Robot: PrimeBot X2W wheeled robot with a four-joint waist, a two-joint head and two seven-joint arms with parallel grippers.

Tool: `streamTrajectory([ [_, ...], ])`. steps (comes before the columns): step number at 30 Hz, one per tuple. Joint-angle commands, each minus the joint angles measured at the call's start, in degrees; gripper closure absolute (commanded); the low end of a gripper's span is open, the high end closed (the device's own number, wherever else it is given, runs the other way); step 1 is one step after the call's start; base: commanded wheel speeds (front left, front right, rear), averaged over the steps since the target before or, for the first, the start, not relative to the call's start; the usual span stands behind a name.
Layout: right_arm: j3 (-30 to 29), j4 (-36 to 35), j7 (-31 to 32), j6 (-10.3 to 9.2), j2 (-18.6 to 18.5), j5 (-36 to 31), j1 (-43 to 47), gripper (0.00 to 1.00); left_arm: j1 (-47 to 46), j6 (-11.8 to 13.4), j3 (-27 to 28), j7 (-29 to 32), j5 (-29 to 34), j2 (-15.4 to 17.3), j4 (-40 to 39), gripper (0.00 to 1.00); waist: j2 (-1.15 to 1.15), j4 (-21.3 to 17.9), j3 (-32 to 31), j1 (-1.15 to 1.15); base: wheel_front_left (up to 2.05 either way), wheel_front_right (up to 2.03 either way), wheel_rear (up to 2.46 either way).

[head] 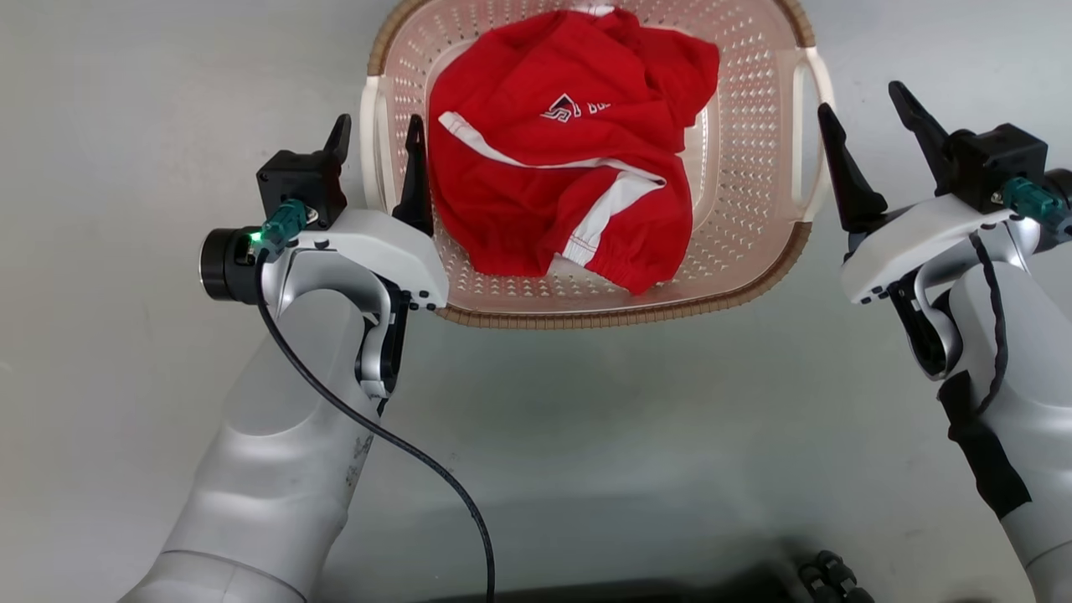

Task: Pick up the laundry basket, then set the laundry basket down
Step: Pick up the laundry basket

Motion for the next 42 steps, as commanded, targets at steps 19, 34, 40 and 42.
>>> streamTrajectory([
  [19, 4.7, 2.0, -0.7, 0.26, -0.3, 3.0, -0.6, 0.00, -1.2, 1.6, -1.9, -0.6, -1.9, 1.1, 1.6, 0.00, 0.00, 1.0, 3.4, 0.00, 0.00, 0.00, 0.00],
  [34, 7.2, 6.3, -0.7, 0.26, -0.3, 8.1, -1.4, 1.00, -1.8, 1.0, -4.4, -0.6, -2.9, 1.1, 3.6, 1.00, 0.00, 0.7, 3.8, 0.00, 0.00, 0.00, 0.00],
  [40, 9.1, 9.4, -0.7, 0.26, -0.3, 9.8, -1.4, 1.00, -1.4, 0.9, -5.9, -0.6, -4.4, 1.1, 5.0, 1.00, 0.00, 0.4, 2.0, 0.00, 0.00, 0.00, 0.00],
  [42, 10.0, 10.7, -0.7, 0.26, -0.3, 10.2, -1.1, 1.00, -1.1, 0.6, -6.5, -0.6, -4.9, 1.1, 5.7, 1.00, 0.00, 0.4, 0.9, 0.00, 0.00, 0.00, 0.00],
])
